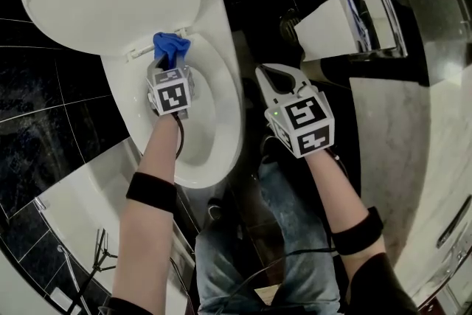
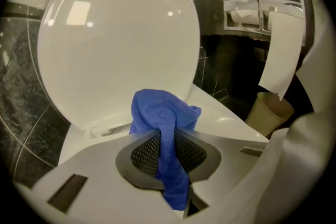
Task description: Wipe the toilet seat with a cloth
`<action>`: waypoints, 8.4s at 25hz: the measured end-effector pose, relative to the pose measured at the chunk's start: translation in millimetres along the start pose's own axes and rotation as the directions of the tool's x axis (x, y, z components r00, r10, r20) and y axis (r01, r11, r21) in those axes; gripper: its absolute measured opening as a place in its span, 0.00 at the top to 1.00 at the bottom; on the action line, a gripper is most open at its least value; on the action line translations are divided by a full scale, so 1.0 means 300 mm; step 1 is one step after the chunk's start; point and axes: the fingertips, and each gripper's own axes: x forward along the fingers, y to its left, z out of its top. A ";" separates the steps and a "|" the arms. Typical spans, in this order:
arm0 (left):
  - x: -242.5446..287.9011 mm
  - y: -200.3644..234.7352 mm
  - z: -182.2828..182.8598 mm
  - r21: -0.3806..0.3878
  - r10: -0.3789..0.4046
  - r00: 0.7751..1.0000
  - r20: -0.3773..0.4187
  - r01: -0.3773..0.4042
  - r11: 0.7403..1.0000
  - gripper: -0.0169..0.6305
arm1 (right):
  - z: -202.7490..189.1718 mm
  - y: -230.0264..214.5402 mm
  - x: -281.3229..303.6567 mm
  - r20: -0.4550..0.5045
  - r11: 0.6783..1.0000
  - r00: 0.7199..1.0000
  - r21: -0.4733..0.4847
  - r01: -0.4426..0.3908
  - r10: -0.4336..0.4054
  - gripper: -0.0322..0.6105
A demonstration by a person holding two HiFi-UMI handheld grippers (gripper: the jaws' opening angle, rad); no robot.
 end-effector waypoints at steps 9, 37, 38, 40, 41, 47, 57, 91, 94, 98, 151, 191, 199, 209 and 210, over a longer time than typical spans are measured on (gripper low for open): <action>-0.028 -0.270 -0.021 0.459 -0.193 0.980 -0.052 0.195 0.867 0.88 | -0.018 0.022 -0.045 -0.006 1.000 1.000 0.001 0.007 -0.007 0.92; -0.823 -0.598 -0.860 0.797 -0.407 0.825 -0.392 0.526 0.299 0.88 | -0.117 0.353 -0.417 -0.097 0.995 0.992 0.053 0.086 -0.081 0.92; -0.835 -0.585 -0.890 0.793 -0.398 0.825 -0.401 0.530 0.301 0.88 | -0.112 0.361 -0.420 -0.098 0.995 0.992 0.050 0.085 -0.080 0.92; -0.869 -0.578 -0.923 0.780 -0.404 0.817 -0.411 0.544 0.308 0.88 | -0.103 0.376 -0.421 -0.103 0.996 0.992 0.043 0.082 -0.077 0.92; -0.888 -0.578 -0.934 0.772 -0.411 0.811 -0.416 0.554 0.312 0.88 | -0.098 0.384 -0.418 -0.104 0.996 0.992 0.038 0.079 -0.075 0.92; -0.928 -0.527 -0.925 0.778 -0.410 0.827 -0.384 0.529 0.339 0.88 | -0.063 0.431 -0.392 -0.105 0.998 0.993 0.025 0.054 -0.051 0.92; -0.699 -0.221 -0.359 0.861 -0.271 0.958 -0.088 0.210 0.463 0.88 | 0.033 0.439 -0.308 -0.071 1.000 0.997 -0.005 0.008 -0.008 0.92; -0.255 0.451 -0.412 0.891 0.165 0.946 -0.278 0.190 0.413 0.88 | 0.009 0.337 -0.039 -0.103 0.991 0.992 -0.105 -0.088 0.077 0.92; -0.333 0.423 -0.505 0.842 0.139 0.937 -0.320 0.214 0.496 0.88 | -0.002 0.378 -0.066 -0.112 0.990 0.990 -0.105 -0.095 0.083 0.92; -0.433 0.381 -0.612 0.788 0.132 0.924 -0.359 0.225 0.573 0.88 | -0.002 0.443 -0.119 -0.118 0.990 0.989 -0.094 -0.103 0.092 0.92; -2.282 0.165 0.119 0.086 -0.104 0.980 0.172 0.090 0.992 0.88 | 0.570 1.047 -1.245 0.008 0.994 1.000 -0.110 -0.019 0.020 0.92; -2.987 -0.189 -0.122 -0.117 0.134 0.949 0.285 -0.104 0.988 0.88 | 0.254 1.053 -2.042 0.087 0.991 0.992 -0.109 -0.081 0.090 0.92; -2.998 -0.203 -0.119 -0.120 0.130 0.945 0.300 -0.098 0.988 0.88 | 0.252 1.055 -2.051 0.083 0.990 0.993 -0.117 -0.079 0.089 0.92; -2.975 -0.156 -0.106 -0.116 0.129 0.945 0.299 -0.098 0.988 0.88 | 0.282 1.088 -1.985 0.087 0.990 0.991 -0.109 -0.094 0.103 0.92; -2.968 -0.146 -0.104 -0.116 0.130 0.946 0.297 -0.099 0.988 0.88 | 0.288 1.092 -1.974 0.089 0.990 0.991 -0.109 -0.094 0.104 0.92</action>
